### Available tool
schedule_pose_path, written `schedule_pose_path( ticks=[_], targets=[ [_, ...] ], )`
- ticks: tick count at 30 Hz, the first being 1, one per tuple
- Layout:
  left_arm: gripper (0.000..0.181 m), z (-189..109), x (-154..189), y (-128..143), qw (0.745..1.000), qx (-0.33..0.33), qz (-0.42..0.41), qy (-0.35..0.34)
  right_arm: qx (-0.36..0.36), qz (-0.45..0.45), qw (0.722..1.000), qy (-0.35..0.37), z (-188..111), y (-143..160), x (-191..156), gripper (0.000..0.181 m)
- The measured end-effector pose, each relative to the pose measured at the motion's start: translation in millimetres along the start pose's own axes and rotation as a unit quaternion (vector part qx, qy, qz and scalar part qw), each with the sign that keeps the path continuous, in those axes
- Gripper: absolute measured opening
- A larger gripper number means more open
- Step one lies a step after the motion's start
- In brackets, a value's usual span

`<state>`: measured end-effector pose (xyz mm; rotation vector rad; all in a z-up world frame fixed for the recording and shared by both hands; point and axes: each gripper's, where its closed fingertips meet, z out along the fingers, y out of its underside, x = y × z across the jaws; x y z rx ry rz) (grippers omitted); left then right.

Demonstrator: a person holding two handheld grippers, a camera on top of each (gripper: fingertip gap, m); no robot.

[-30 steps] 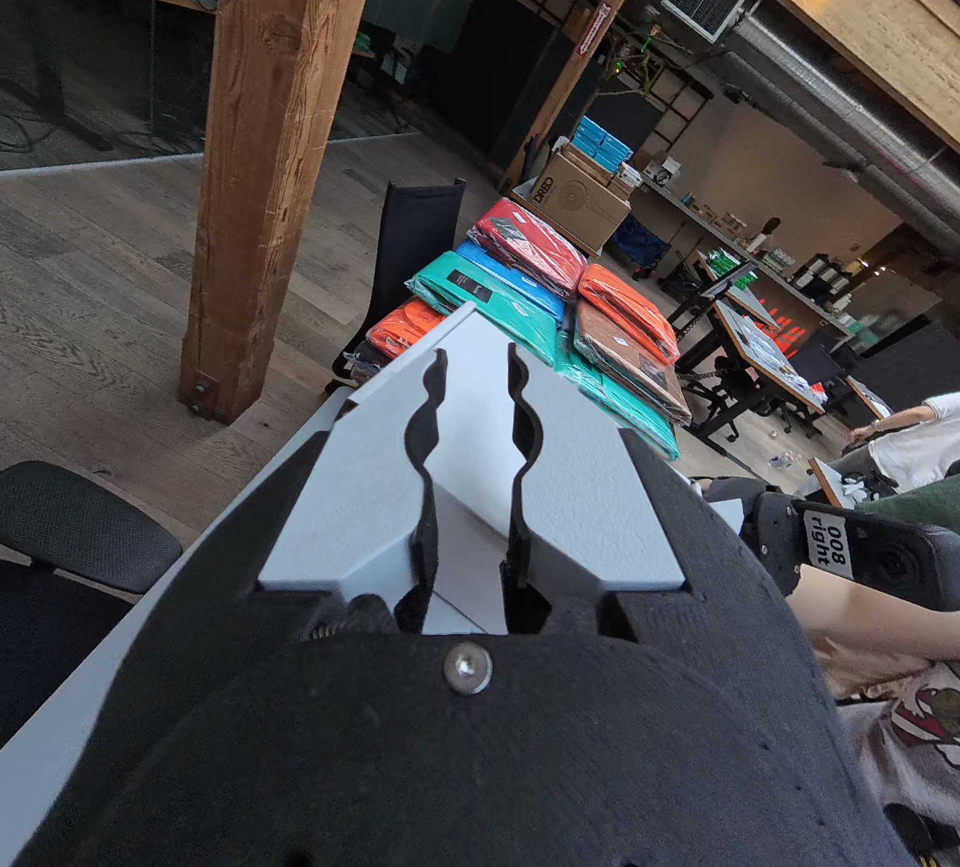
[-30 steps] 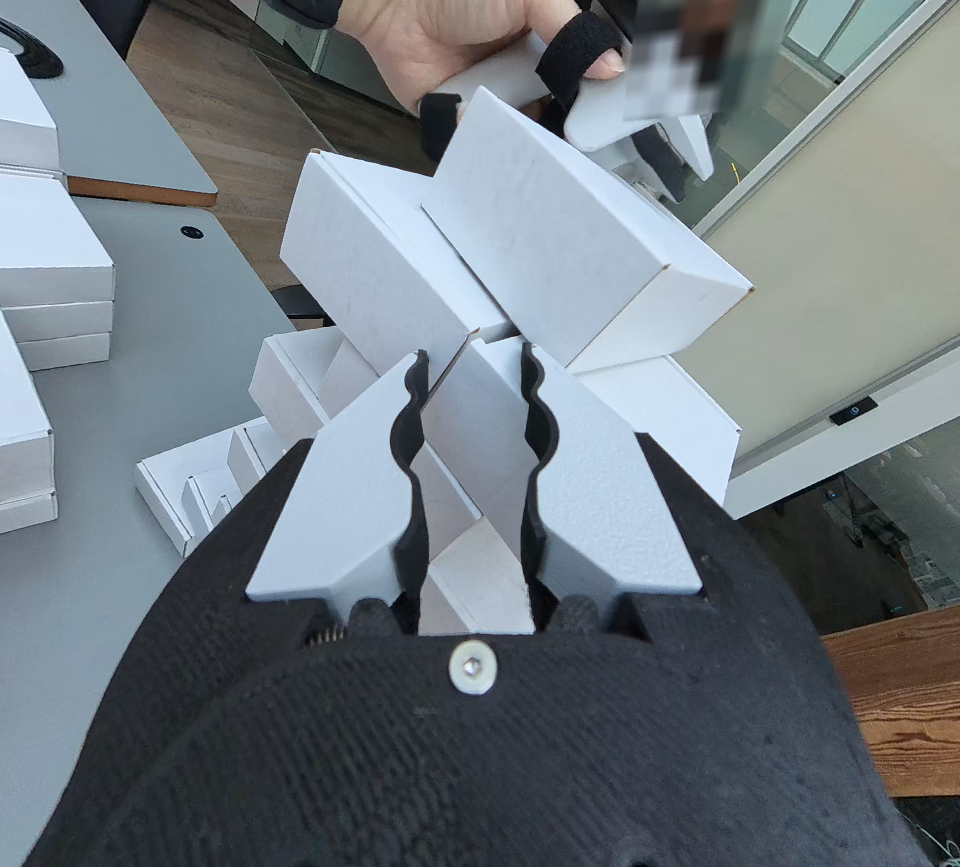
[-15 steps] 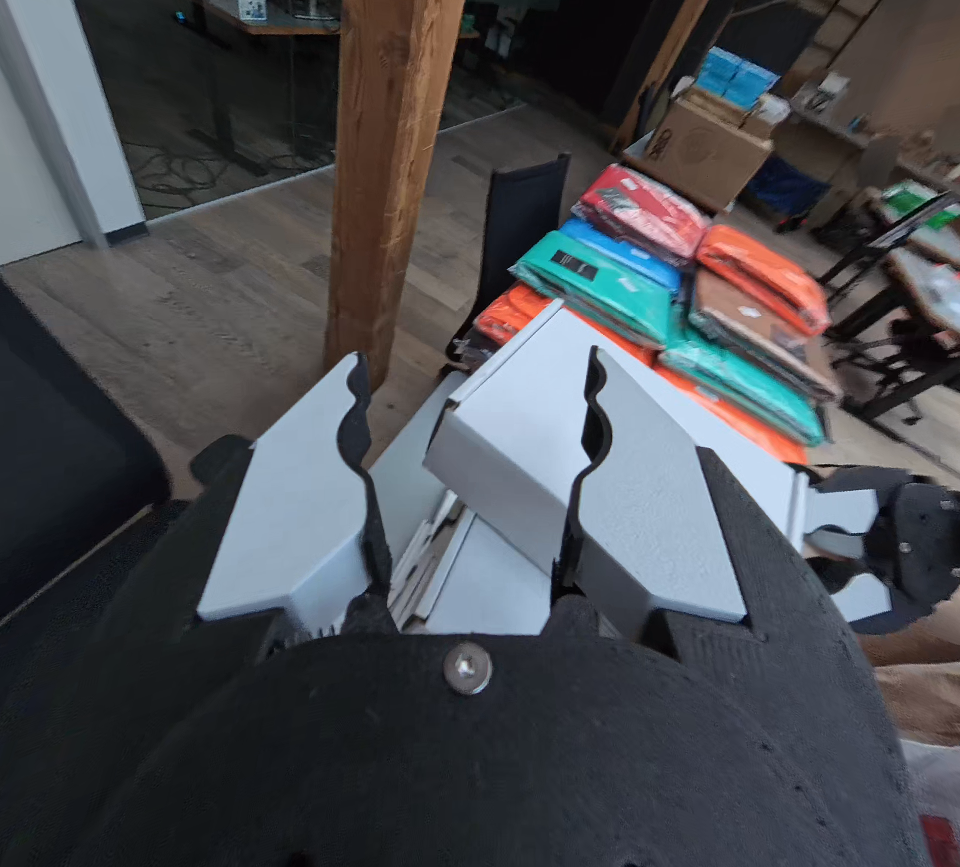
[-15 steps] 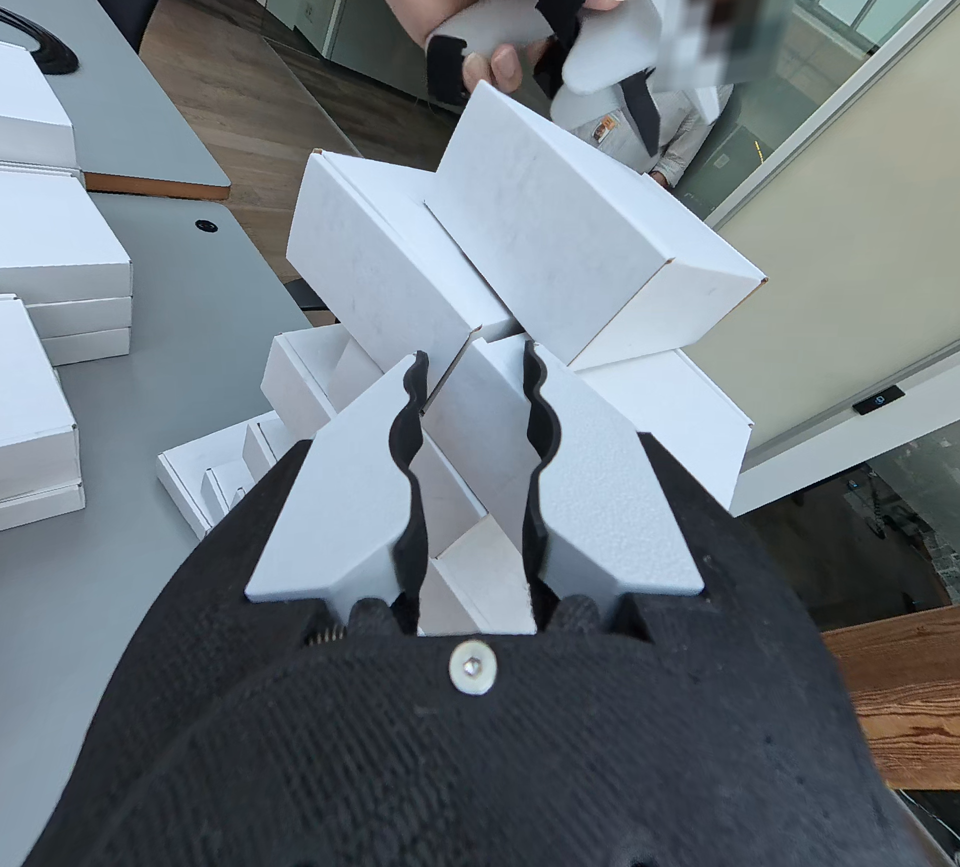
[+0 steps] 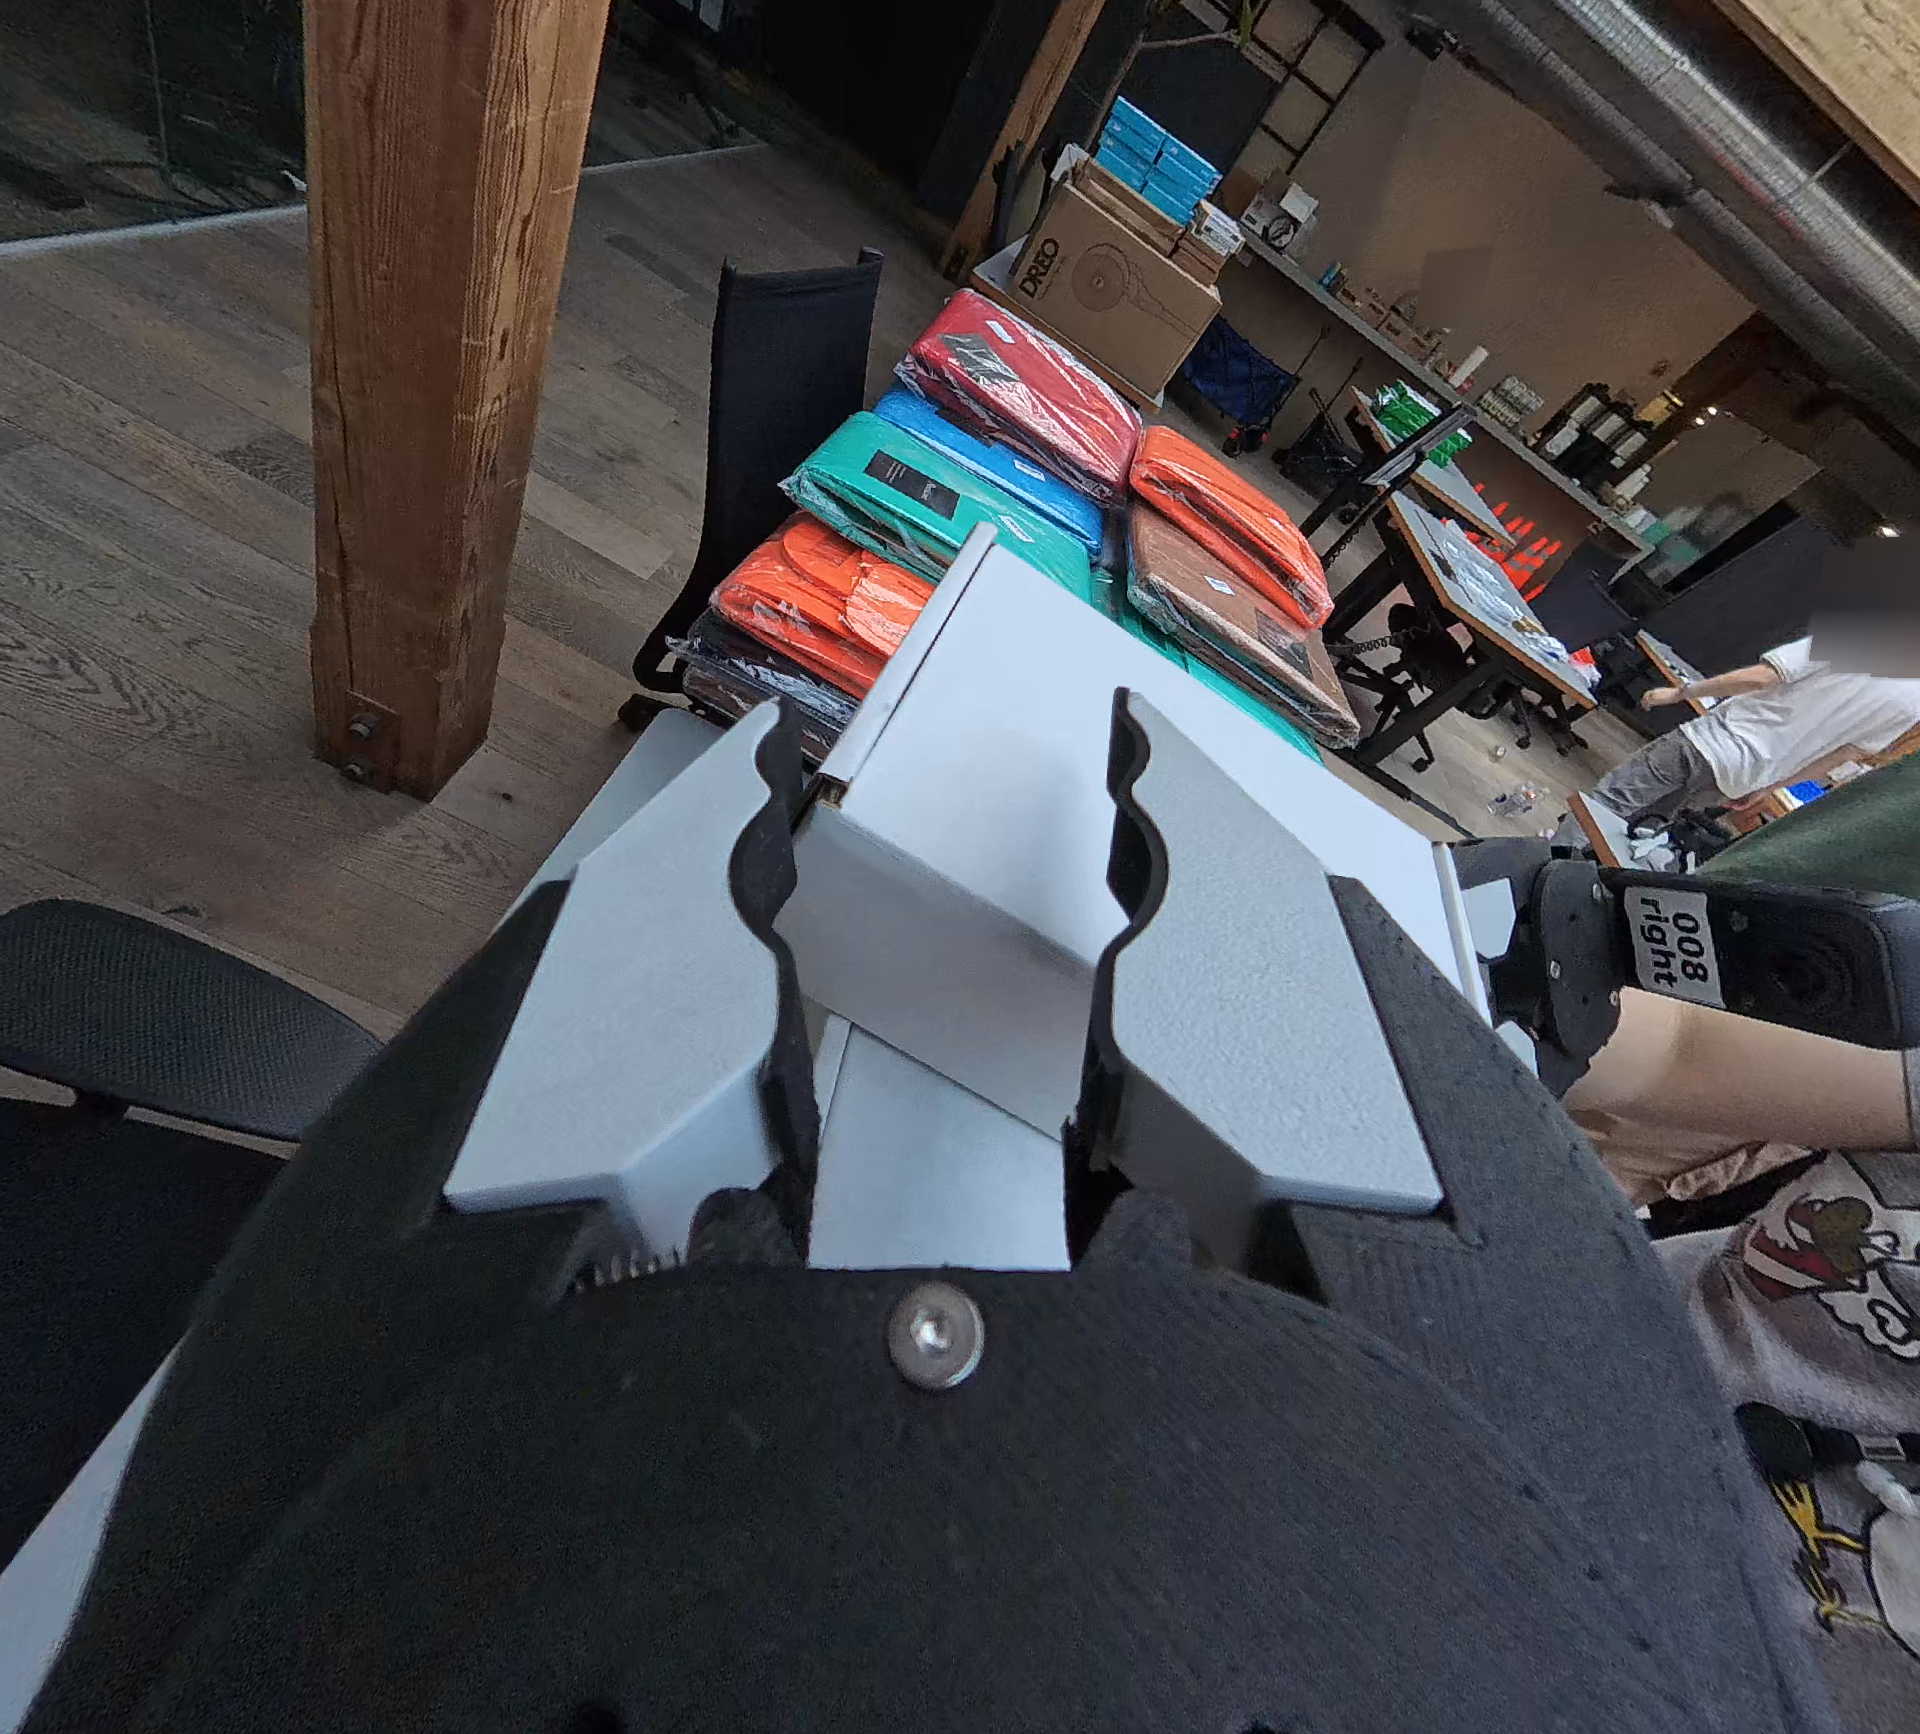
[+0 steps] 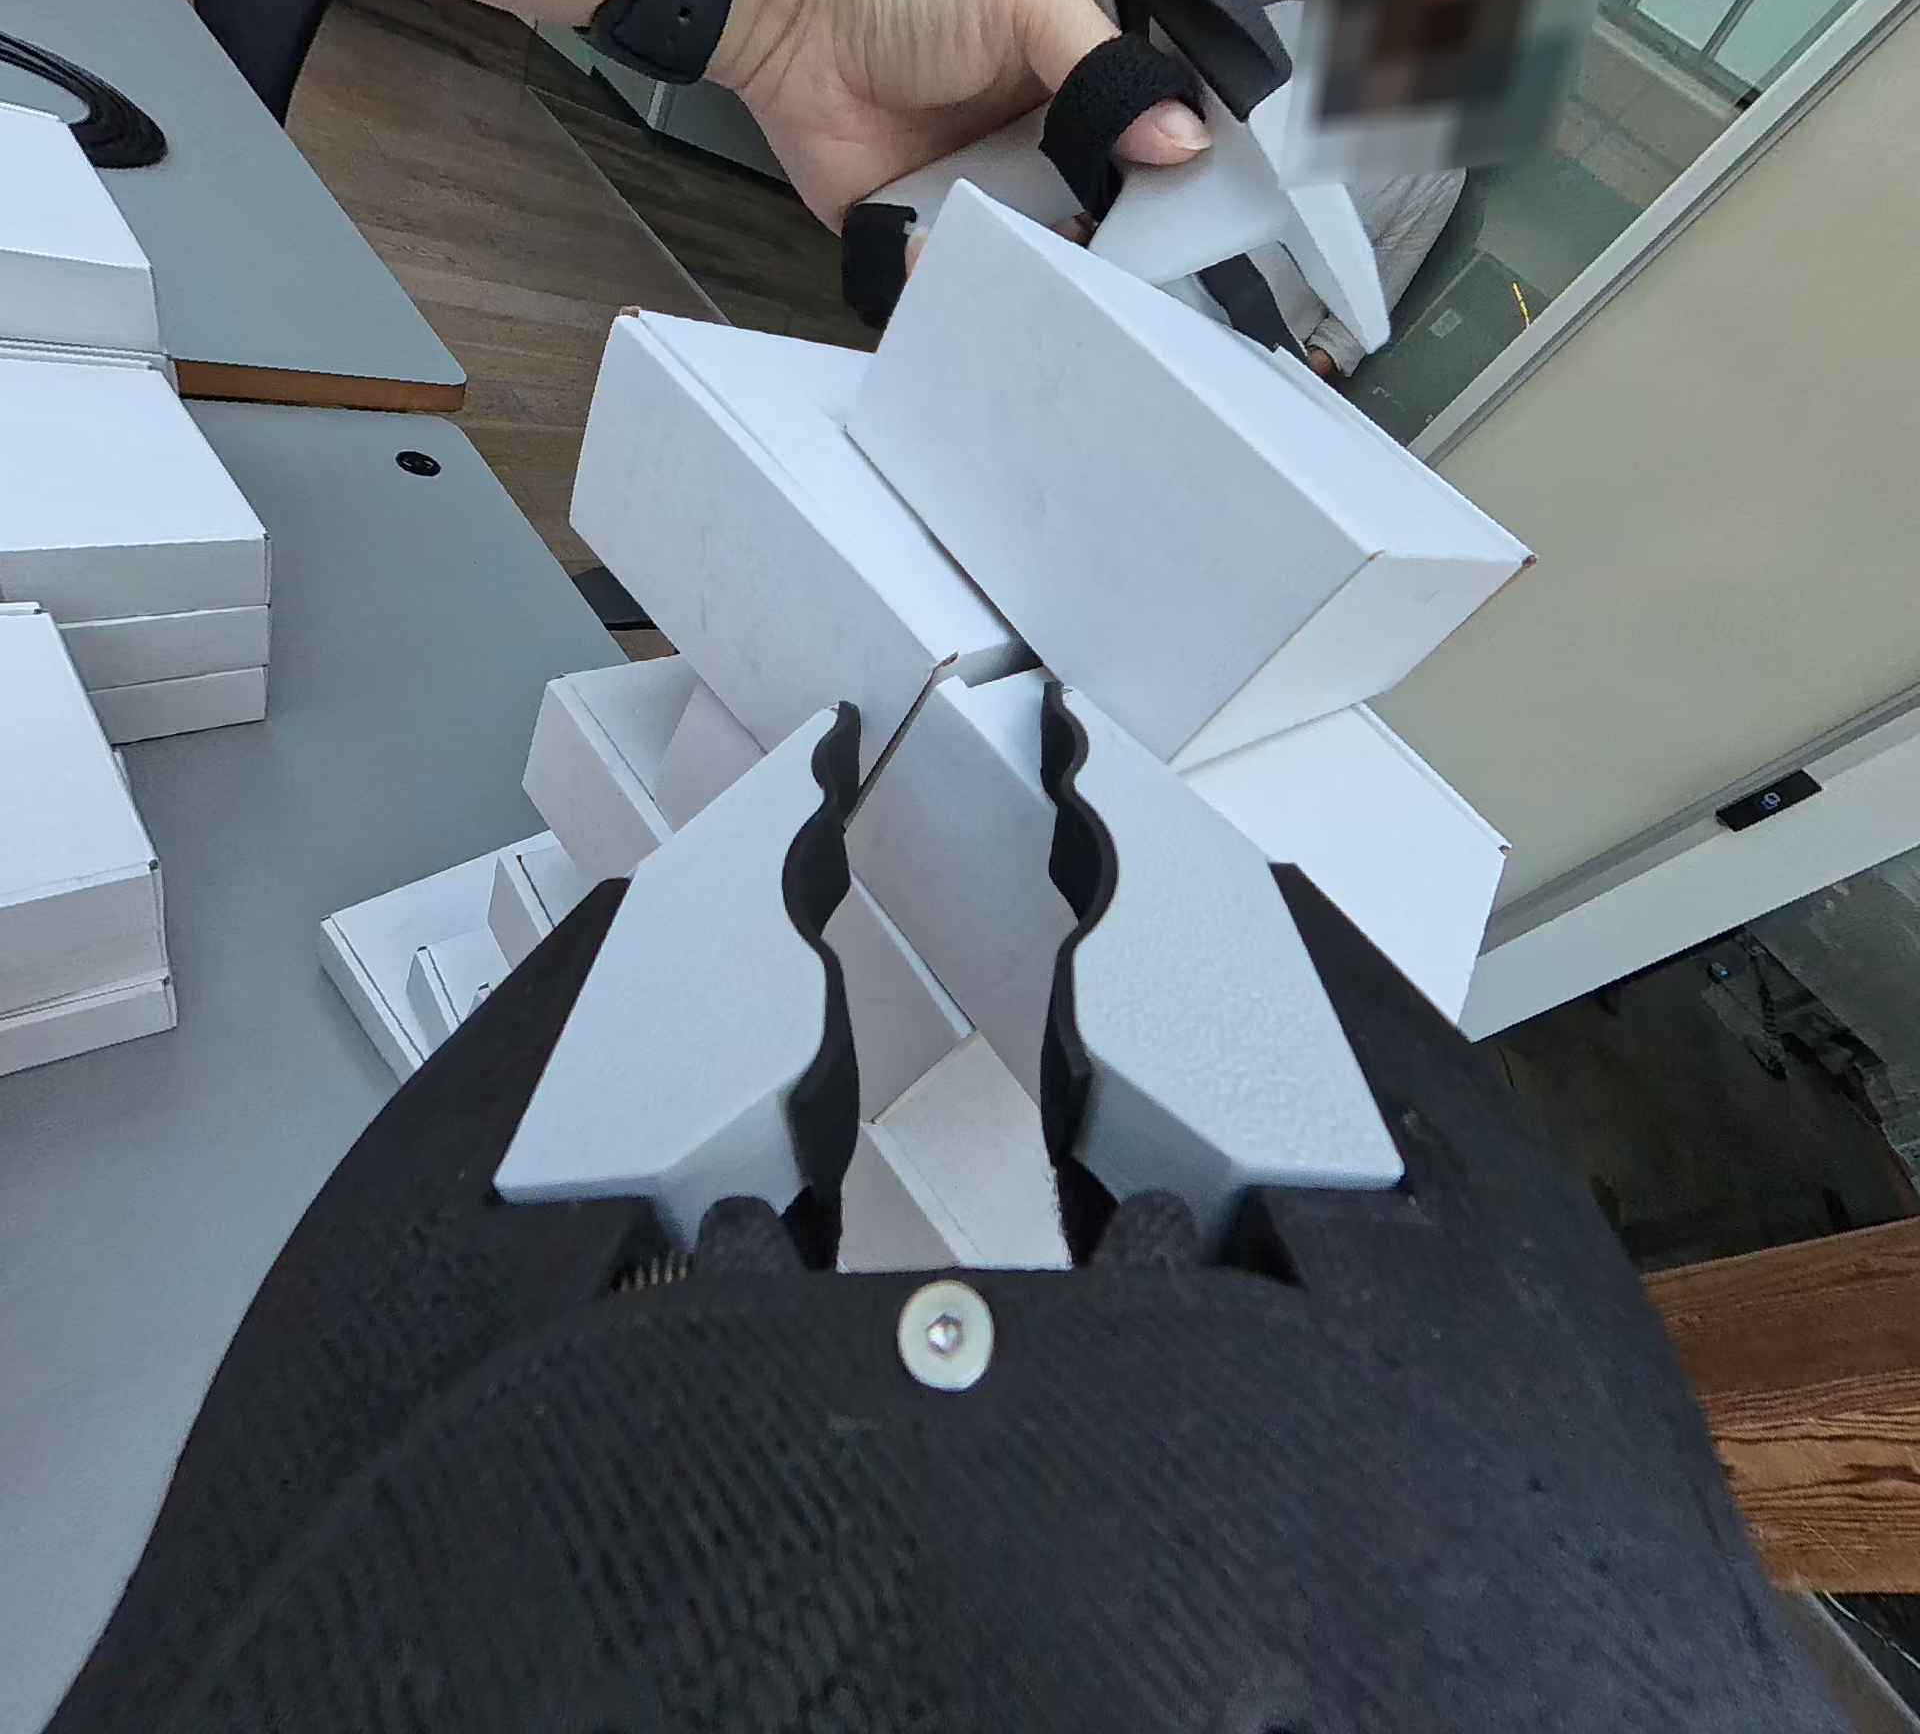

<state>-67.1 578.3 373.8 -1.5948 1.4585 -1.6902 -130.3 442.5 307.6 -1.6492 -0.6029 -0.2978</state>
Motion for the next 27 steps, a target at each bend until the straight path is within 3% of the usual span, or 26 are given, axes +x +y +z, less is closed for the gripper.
schedule_pose_path(
  ticks=[13,25,27],
  targets=[
    [0.067,-9.0,9.4,4.2,0.999,0.031,-0.005,-0.039,0.017,-0.020,1.000,0.003,-3.3,-0.4,-0.9,0.039],
    [0.052,-15.0,12.7,-1.4,0.997,0.039,-0.027,-0.067,-0.009,-0.012,1.000,0.018,-4.6,-0.4,1.4,0.037],
    [0.033,-12.4,21.3,1.0,0.998,0.026,-0.023,-0.046,-0.016,-0.009,1.000,0.022,-3.9,0.0,1.7,0.037]
  ],
)
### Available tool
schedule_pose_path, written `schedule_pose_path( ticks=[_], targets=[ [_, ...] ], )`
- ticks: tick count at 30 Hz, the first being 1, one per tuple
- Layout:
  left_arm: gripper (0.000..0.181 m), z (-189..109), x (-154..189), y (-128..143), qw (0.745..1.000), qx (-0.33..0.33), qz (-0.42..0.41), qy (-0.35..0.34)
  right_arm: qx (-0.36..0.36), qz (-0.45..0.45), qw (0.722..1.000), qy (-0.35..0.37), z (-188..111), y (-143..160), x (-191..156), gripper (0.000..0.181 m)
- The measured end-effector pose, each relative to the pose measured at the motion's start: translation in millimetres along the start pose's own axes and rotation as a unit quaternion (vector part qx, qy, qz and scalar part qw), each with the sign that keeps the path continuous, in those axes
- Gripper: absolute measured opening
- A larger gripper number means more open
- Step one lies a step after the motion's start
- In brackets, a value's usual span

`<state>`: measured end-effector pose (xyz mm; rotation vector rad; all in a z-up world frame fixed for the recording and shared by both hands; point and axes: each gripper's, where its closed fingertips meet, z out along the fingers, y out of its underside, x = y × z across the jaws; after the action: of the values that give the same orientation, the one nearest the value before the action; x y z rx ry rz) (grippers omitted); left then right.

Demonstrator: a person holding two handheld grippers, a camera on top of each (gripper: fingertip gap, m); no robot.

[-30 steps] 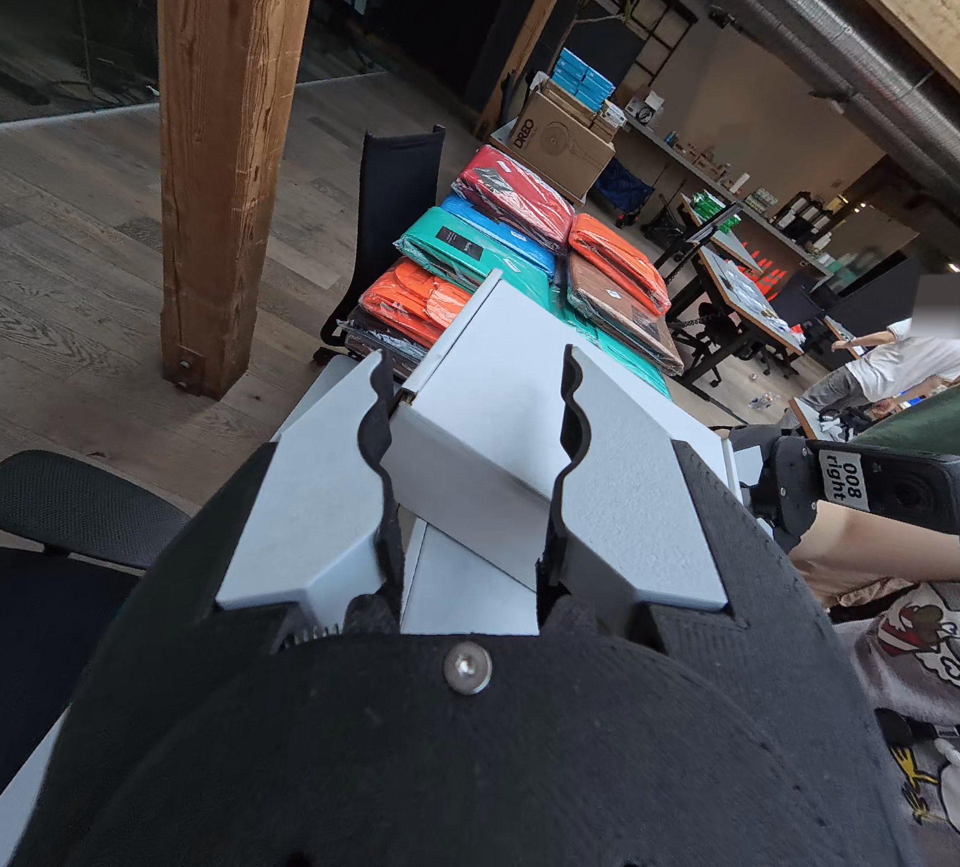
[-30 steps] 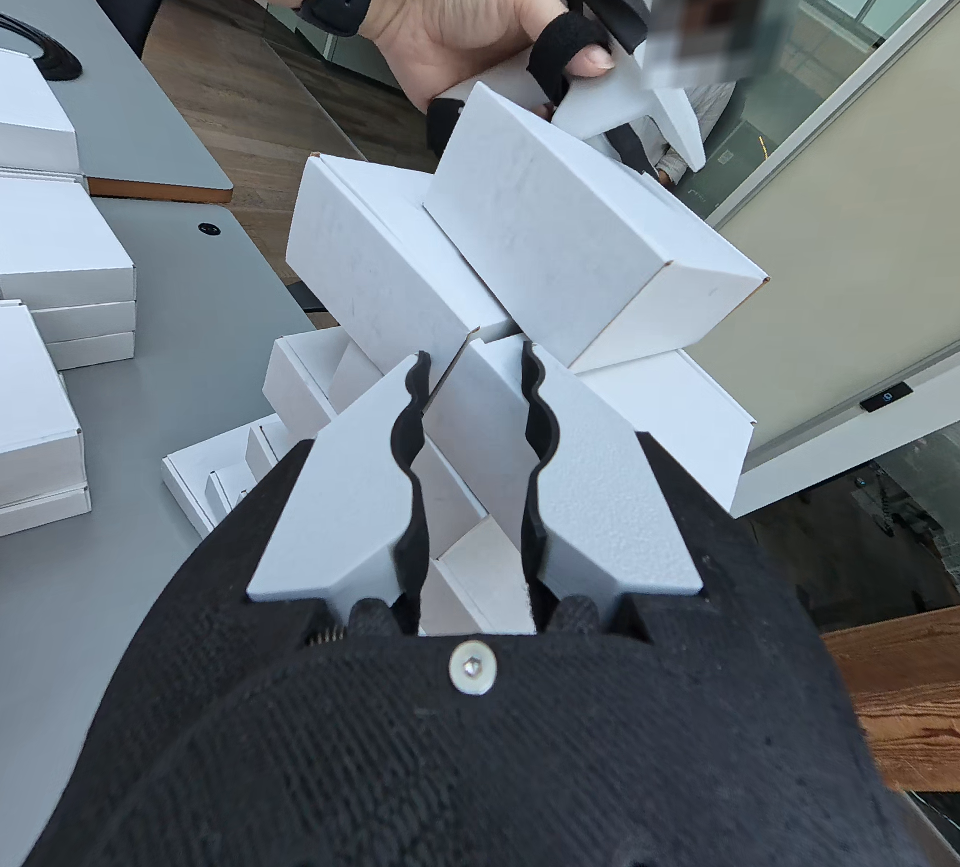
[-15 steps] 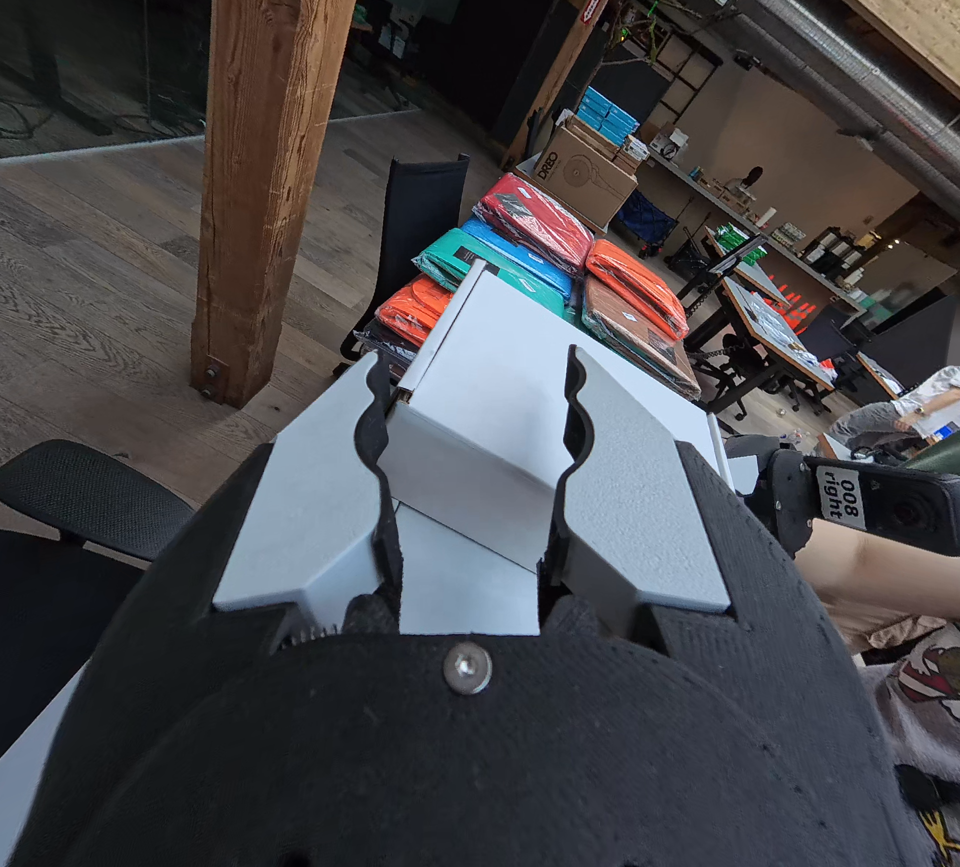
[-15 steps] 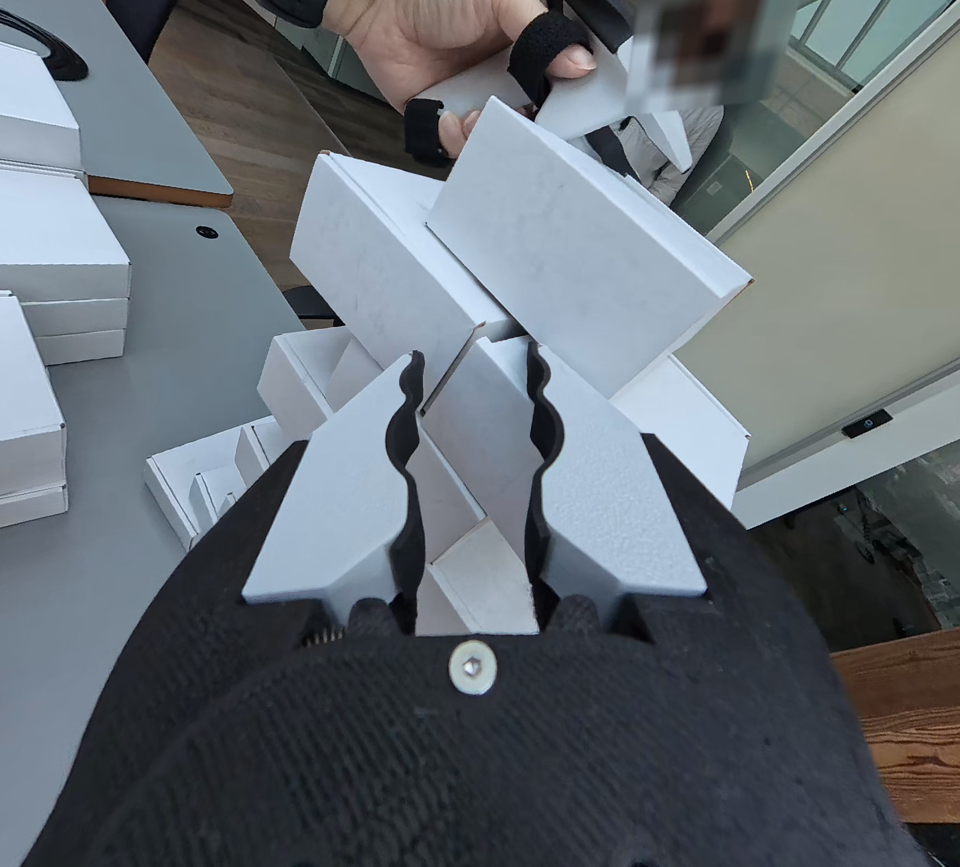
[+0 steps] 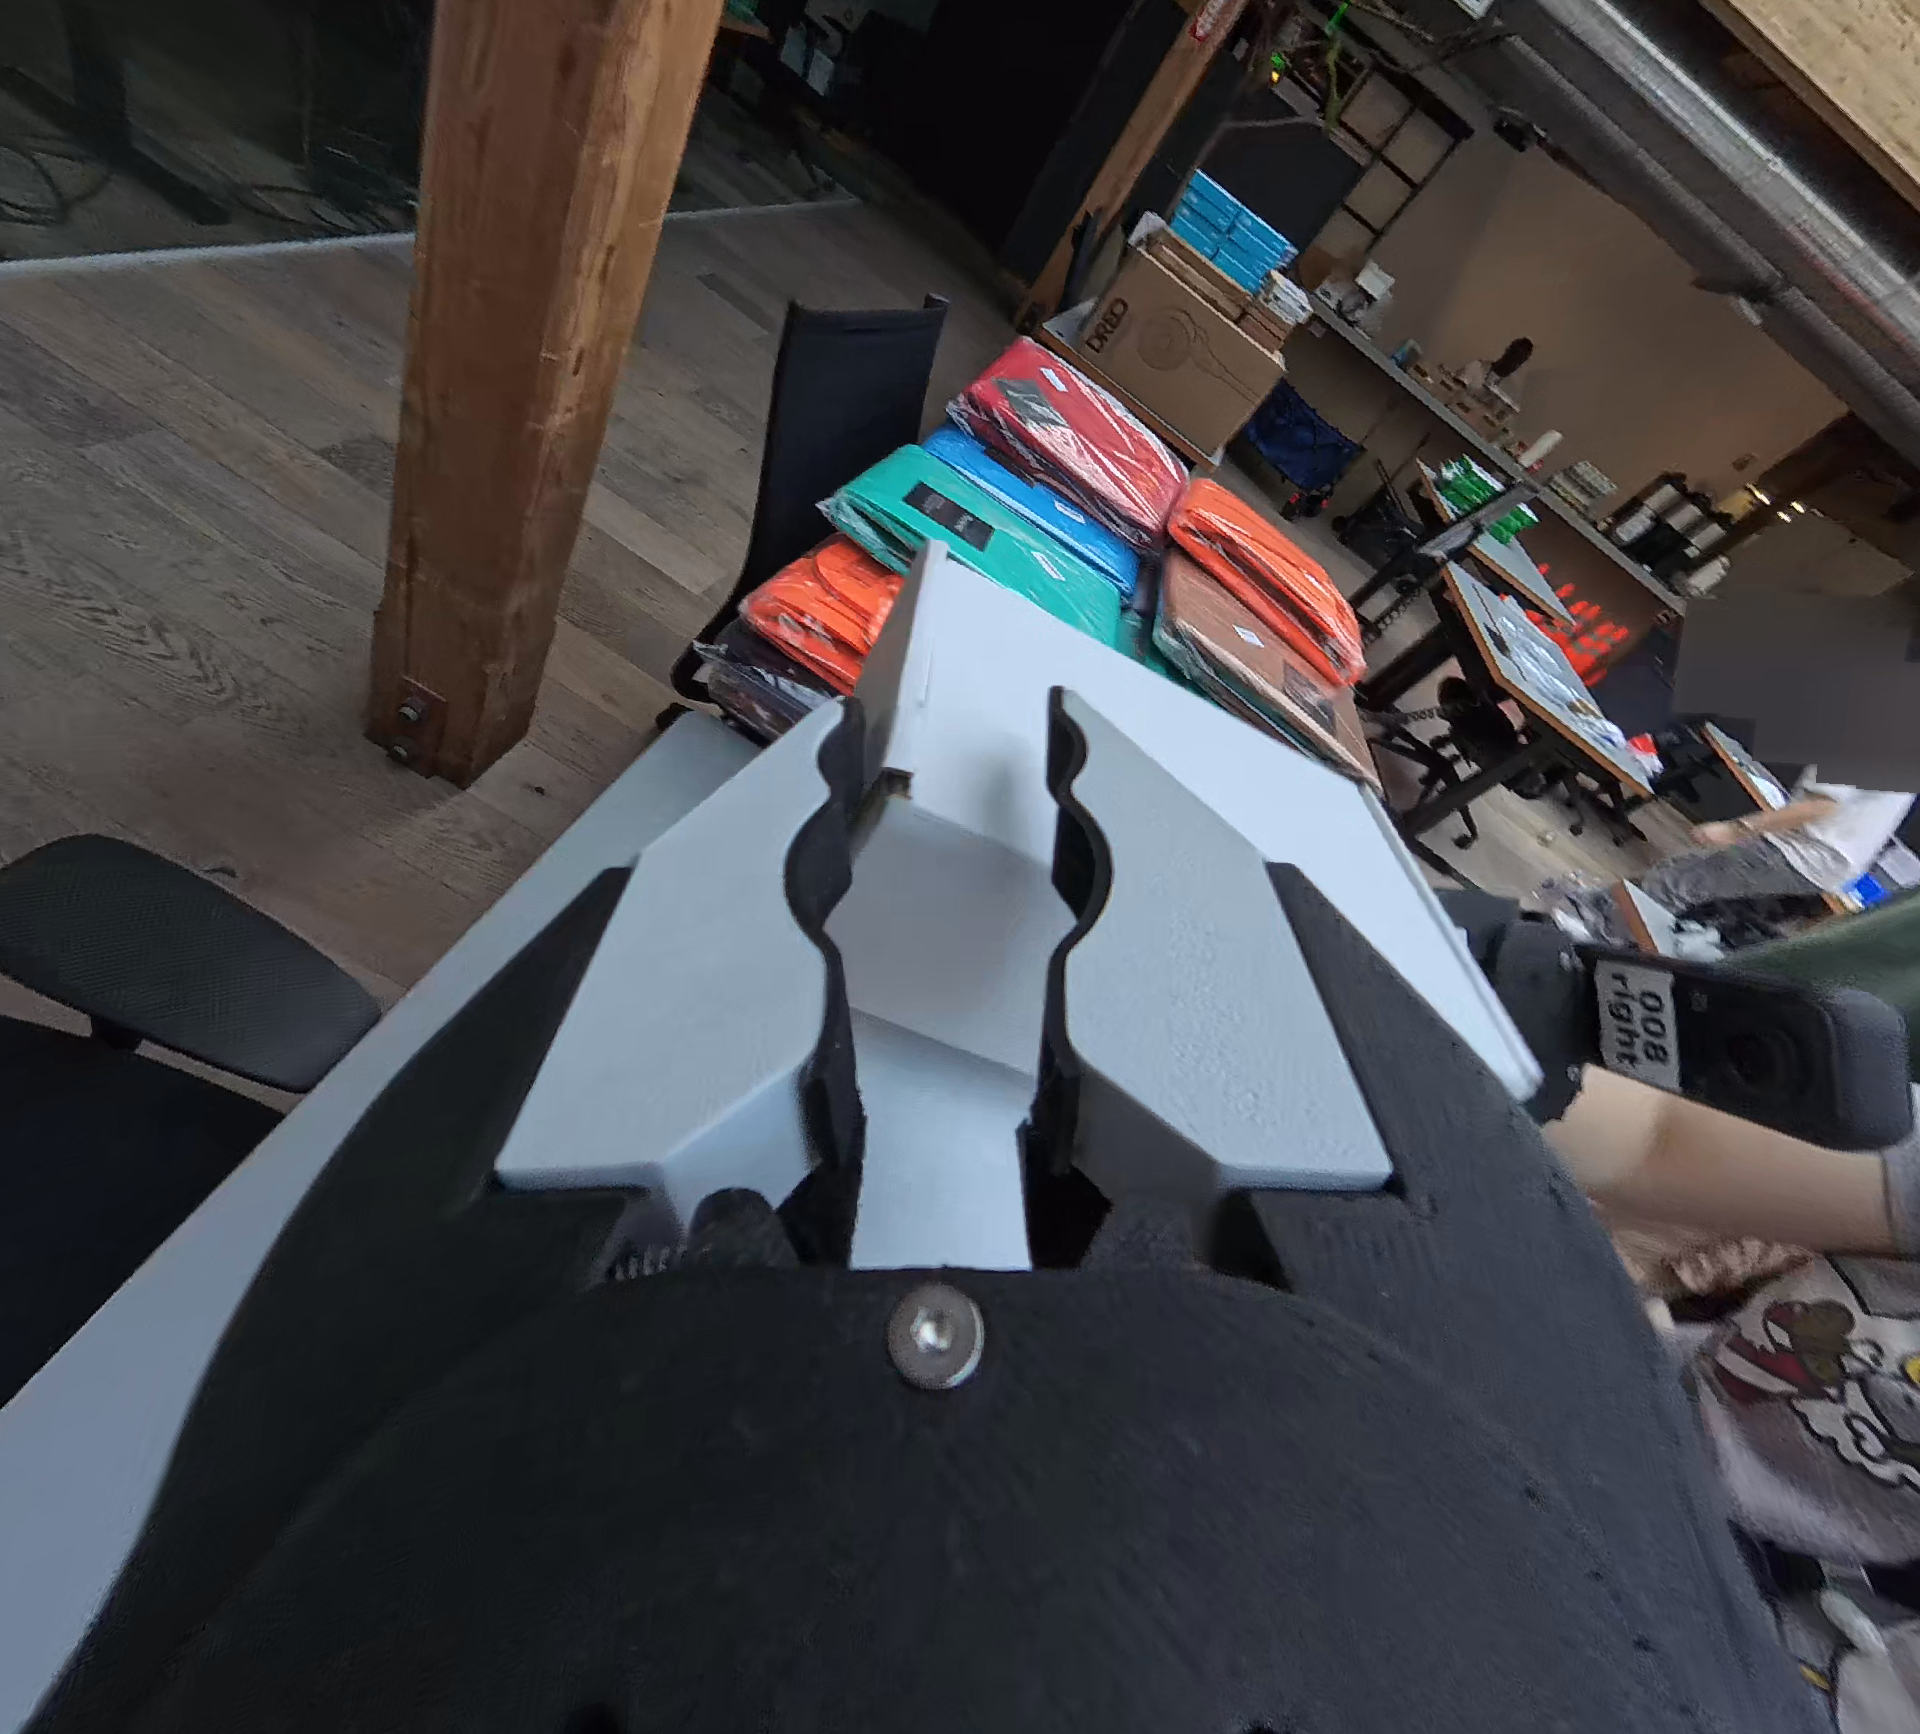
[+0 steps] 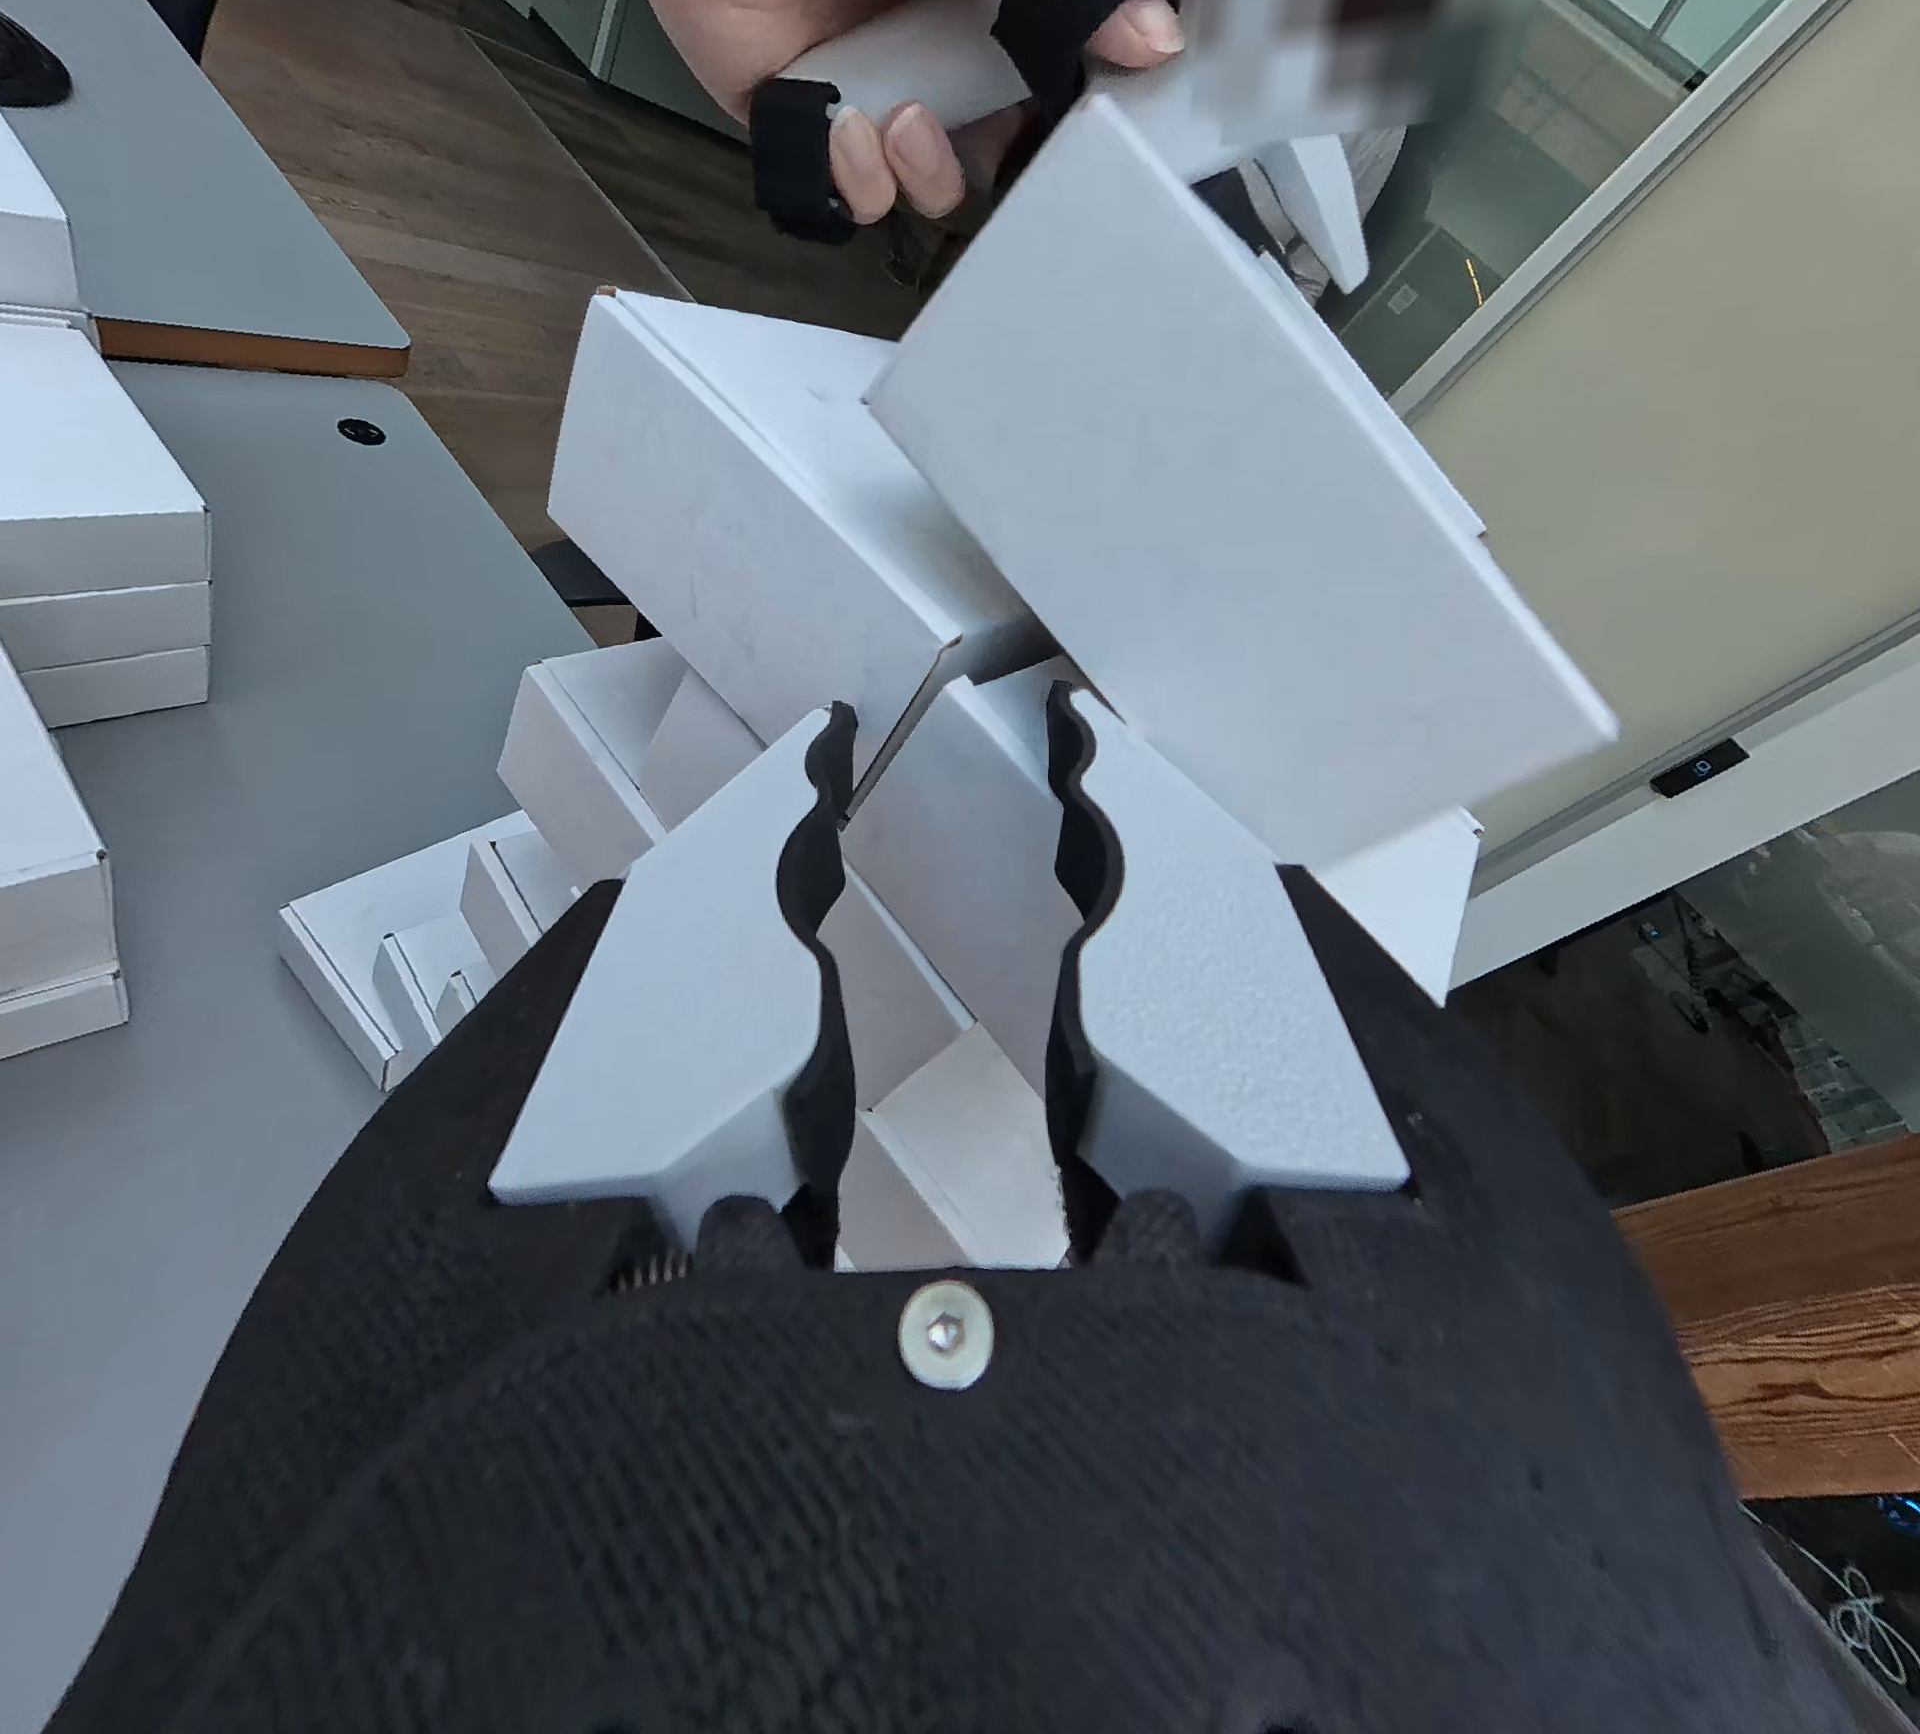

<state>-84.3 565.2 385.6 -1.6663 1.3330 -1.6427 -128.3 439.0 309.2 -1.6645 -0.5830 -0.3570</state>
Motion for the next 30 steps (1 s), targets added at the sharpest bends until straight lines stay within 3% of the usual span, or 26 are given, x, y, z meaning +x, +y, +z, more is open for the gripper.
schedule_pose_path(
  ticks=[1,4,6,12,14,16,18,20,21,22,24,27,30],
  targets=[
    [0.027,2.9,5.4,5.8,1.000,-0.018,-0.002,0.016,-0.004,-0.003,1.000,0.003,0.7,-0.1,0.2,0.037],
    [0.052,14.5,0.6,26.5,0.998,-0.069,-0.010,-0.003,-0.014,-0.029,0.999,0.014,2.0,0.4,-0.3,0.038],
    [0.044,15.2,2.0,24.3,0.999,-0.054,-0.003,-0.004,-0.015,-0.032,0.999,0.013,1.9,0.1,-0.8,0.038],
    [0.060,-7.1,-15.6,7.9,0.995,-0.023,0.017,-0.092,-0.021,-0.037,0.999,0.011,1.5,0.7,-0.7,0.038],
    [0.061,-21.3,2.4,-12.3,0.993,0.017,0.051,-0.105,-0.023,-0.039,0.999,0.010,1.8,1.0,-0.6,0.038],
    [0.068,-28.8,41.7,-18.4,0.986,0.034,0.127,-0.101,-0.023,-0.042,0.999,0.009,2.0,1.1,-0.8,0.038],
    [0.082,-25.2,82.0,-3.1,0.966,0.013,0.230,-0.120,-0.022,-0.043,0.999,0.009,2.2,1.1,-1.0,0.038],
    [0.089,-17.5,100.7,23.1,0.923,-0.027,0.336,-0.186,-0.019,-0.041,0.999,0.008,3.1,1.0,-1.0,0.038],
    [0.084,-16.7,99.0,32.1,0.893,-0.035,0.384,-0.232,-0.019,-0.039,0.999,0.007,3.5,0.7,-1.0,0.038],
    [0.065,-16.0,96.6,40.2,0.874,-0.031,0.411,-0.258,-0.019,-0.036,0.999,0.006,4.0,0.7,-1.4,0.038],
    [0.025,-9.3,100.4,56.8,0.890,-0.004,0.398,-0.220,-0.018,-0.035,0.999,0.009,4.5,1.0,-1.2,0.039],
    [0.029,-3.5,96.5,56.7,0.938,0.041,0.296,-0.177,-0.015,-0.025,1.000,0.010,4.2,0.9,-1.8,0.039],
    [0.034,-3.5,93.7,58.1,0.959,0.055,0.241,-0.137,-0.023,-0.033,0.999,0.010,3.2,1.7,-2.7,0.039]
  ],
)
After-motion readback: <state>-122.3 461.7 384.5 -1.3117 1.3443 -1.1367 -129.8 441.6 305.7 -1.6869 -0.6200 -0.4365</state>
